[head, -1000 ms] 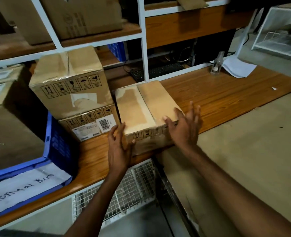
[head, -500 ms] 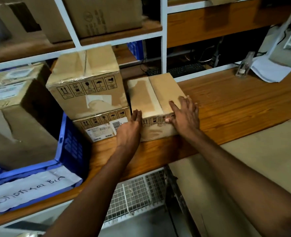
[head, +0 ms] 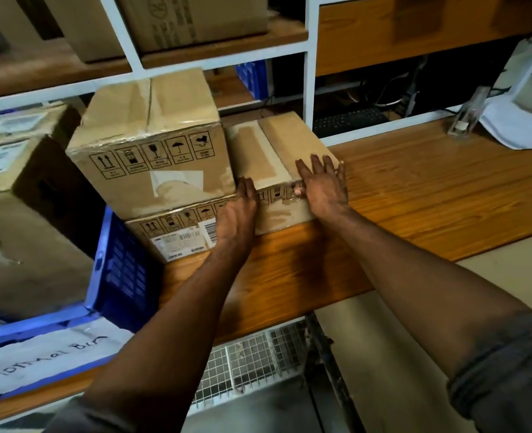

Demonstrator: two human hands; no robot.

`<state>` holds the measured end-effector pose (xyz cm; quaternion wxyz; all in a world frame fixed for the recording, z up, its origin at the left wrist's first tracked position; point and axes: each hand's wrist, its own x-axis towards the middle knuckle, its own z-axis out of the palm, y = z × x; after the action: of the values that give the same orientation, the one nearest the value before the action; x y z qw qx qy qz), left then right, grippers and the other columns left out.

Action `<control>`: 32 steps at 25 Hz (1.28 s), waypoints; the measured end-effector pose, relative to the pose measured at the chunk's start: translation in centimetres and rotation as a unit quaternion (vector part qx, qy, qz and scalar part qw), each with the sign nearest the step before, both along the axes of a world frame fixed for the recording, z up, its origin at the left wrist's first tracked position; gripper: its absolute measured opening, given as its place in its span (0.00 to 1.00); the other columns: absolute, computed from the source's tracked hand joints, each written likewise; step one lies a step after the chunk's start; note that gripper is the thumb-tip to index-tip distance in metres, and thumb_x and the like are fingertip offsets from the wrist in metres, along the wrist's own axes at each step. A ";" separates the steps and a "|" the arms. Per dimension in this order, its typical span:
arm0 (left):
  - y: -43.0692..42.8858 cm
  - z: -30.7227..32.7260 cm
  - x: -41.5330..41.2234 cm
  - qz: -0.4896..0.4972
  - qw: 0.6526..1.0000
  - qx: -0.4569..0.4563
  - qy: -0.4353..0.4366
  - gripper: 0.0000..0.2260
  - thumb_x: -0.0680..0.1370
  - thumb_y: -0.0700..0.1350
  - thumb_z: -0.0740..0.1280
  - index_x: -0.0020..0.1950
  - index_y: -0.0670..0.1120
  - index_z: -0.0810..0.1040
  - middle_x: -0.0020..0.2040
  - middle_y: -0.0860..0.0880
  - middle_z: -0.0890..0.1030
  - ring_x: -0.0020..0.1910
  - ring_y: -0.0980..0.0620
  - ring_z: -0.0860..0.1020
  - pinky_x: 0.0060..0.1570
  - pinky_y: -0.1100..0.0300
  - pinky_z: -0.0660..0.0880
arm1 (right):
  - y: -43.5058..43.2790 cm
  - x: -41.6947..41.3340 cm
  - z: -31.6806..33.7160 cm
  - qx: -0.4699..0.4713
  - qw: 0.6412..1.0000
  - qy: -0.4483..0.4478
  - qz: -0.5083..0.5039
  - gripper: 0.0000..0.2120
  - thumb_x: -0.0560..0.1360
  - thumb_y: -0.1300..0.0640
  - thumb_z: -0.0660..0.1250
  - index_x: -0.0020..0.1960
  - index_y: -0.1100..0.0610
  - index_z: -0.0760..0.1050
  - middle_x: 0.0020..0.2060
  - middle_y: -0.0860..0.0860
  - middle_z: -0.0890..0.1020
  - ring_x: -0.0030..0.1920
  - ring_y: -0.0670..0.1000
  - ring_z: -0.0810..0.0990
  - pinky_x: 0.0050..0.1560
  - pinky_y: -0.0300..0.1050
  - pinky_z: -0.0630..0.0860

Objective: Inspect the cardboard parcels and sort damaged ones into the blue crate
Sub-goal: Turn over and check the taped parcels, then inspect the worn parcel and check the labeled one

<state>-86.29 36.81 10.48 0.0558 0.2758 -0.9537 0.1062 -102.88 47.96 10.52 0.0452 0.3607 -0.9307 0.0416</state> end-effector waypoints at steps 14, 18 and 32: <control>3.4 -3.5 7.4 -0.054 0.995 0.073 0.036 0.36 0.81 0.34 0.62 0.85 0.49 0.49 0.85 0.48 0.50 0.39 0.46 0.78 0.32 0.51 0.78 | 0.4 7.5 -1.6 -0.141 0.988 -0.058 -0.011 0.43 0.79 0.57 0.67 0.84 0.60 0.44 0.83 0.61 0.48 0.82 0.62 0.48 0.81 0.56 0.56; 3.6 -3.7 14.5 0.018 0.981 0.157 0.117 0.22 0.83 0.43 0.62 0.78 0.50 0.67 0.74 0.45 0.73 0.53 0.38 0.82 0.44 0.46 0.81 | 0.4 16.2 -2.2 -0.282 0.952 -0.116 -0.024 0.28 0.77 0.63 0.67 0.76 0.56 0.69 0.76 0.53 0.70 0.72 0.56 0.72 0.65 0.49 0.74; 0.0 -5.9 53.5 0.247 0.850 0.256 0.388 0.07 0.81 0.51 0.67 0.58 0.55 0.81 0.49 0.55 0.87 0.46 0.53 0.85 0.45 0.54 0.79 | -3.6 52.3 -7.5 -0.289 0.873 -0.329 0.213 0.08 0.80 0.55 0.71 0.58 0.53 0.82 0.48 0.47 0.86 0.48 0.44 0.85 0.50 0.42 0.83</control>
<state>-32.79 36.77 4.54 0.3203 0.5254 -0.7485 -0.2474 -50.62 44.40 3.06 -0.1712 0.4868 -0.7388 0.4334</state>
